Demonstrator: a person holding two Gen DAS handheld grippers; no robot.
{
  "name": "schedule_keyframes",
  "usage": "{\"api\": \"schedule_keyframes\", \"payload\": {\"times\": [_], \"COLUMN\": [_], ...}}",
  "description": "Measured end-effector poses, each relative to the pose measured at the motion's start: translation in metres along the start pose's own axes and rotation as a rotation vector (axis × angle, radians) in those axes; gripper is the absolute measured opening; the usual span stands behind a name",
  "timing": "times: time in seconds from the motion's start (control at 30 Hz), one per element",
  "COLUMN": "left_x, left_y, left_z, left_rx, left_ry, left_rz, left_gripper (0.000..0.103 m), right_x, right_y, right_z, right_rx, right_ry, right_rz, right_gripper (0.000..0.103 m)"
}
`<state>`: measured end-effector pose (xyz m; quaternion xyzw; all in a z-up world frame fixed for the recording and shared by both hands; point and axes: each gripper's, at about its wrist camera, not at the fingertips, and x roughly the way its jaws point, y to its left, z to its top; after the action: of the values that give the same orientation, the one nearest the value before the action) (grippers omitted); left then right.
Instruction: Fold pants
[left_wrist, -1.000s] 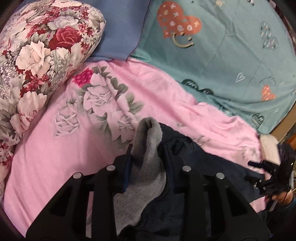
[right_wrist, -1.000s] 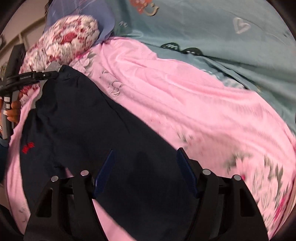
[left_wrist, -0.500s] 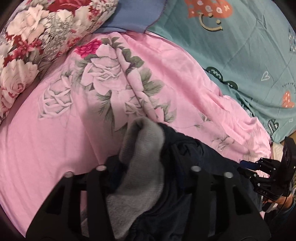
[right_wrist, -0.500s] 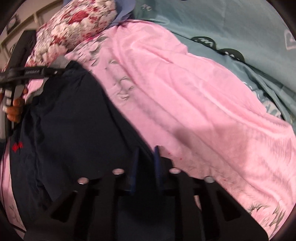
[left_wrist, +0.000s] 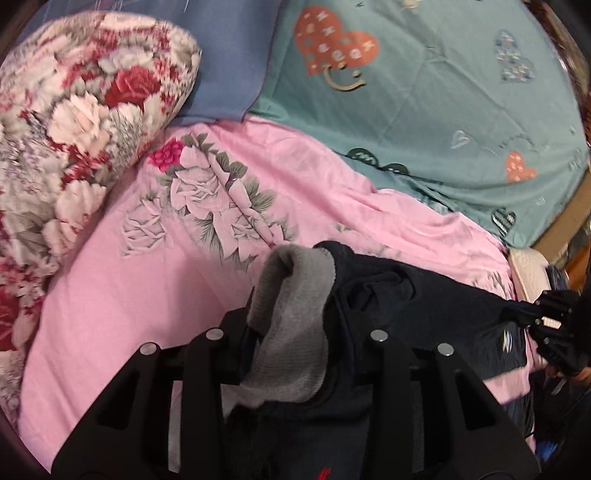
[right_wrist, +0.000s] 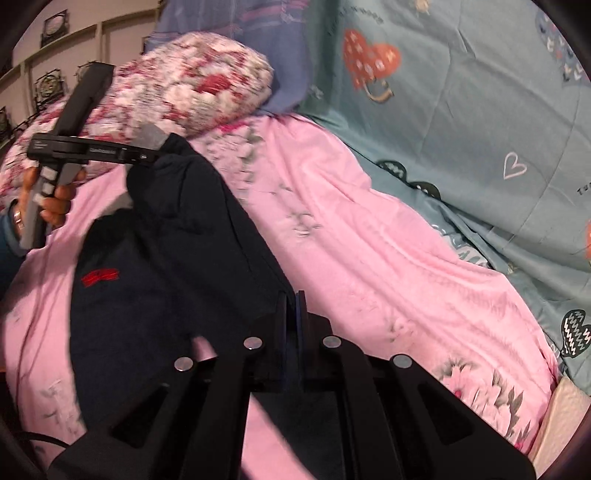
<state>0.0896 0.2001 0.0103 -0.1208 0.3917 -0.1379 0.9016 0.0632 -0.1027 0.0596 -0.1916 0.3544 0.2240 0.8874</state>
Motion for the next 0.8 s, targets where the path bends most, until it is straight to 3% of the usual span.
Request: {"api": "schedule_keyframes", "payload": {"times": [0.17, 0.2, 0.23, 0.3, 0.33, 0.4, 0.43, 0.47, 0.5, 0.57, 0.67, 0.8], "left_x": [-0.058, -0.064, -0.071, -0.078, -0.082, -0.087, -0.090, -0.093, -0.095, -0.096, -0.089, -0.057], "left_y": [-0.002, 0.001, 0.008, 0.024, 0.036, 0.054, 0.061, 0.063, 0.063, 0.058, 0.050, 0.058], "left_z": [-0.056, -0.069, -0.085, -0.110, -0.123, -0.139, -0.147, -0.152, -0.154, -0.154, -0.145, -0.135], "left_rx": [0.117, 0.124, 0.119, 0.085, 0.041, -0.056, -0.116, -0.146, -0.165, -0.200, -0.235, -0.353], "left_ry": [-0.047, -0.039, -0.025, -0.002, 0.025, 0.070, 0.080, 0.084, 0.092, 0.090, 0.085, 0.148], "left_rz": [0.023, 0.040, 0.058, 0.077, 0.065, 0.022, -0.007, -0.026, -0.054, -0.130, -0.176, -0.173], "left_gripper": [0.043, 0.051, 0.067, 0.081, 0.082, 0.082, 0.082, 0.082, 0.083, 0.083, 0.085, 0.085], "right_x": [-0.033, -0.029, -0.023, -0.009, -0.003, 0.000, -0.001, -0.004, -0.005, -0.008, -0.013, -0.018], "right_y": [0.085, 0.103, 0.118, 0.144, 0.150, 0.148, 0.143, 0.135, 0.128, 0.118, 0.119, 0.118], "right_z": [-0.045, -0.057, -0.069, -0.092, -0.099, -0.100, -0.098, -0.092, -0.087, -0.081, -0.083, -0.093], "right_rx": [-0.078, -0.091, -0.107, -0.138, -0.145, -0.123, -0.098, -0.056, -0.022, 0.044, 0.072, 0.097], "right_ry": [-0.015, 0.013, 0.052, 0.119, 0.144, 0.142, 0.131, 0.106, 0.089, 0.062, 0.037, 0.025], "right_rz": [0.047, 0.081, 0.112, 0.163, 0.189, 0.201, 0.211, 0.213, 0.224, 0.251, 0.259, 0.260], "right_gripper": [0.004, 0.004, 0.004, 0.005, 0.007, 0.011, 0.021, 0.038, 0.045, 0.045, 0.045, 0.045]}}
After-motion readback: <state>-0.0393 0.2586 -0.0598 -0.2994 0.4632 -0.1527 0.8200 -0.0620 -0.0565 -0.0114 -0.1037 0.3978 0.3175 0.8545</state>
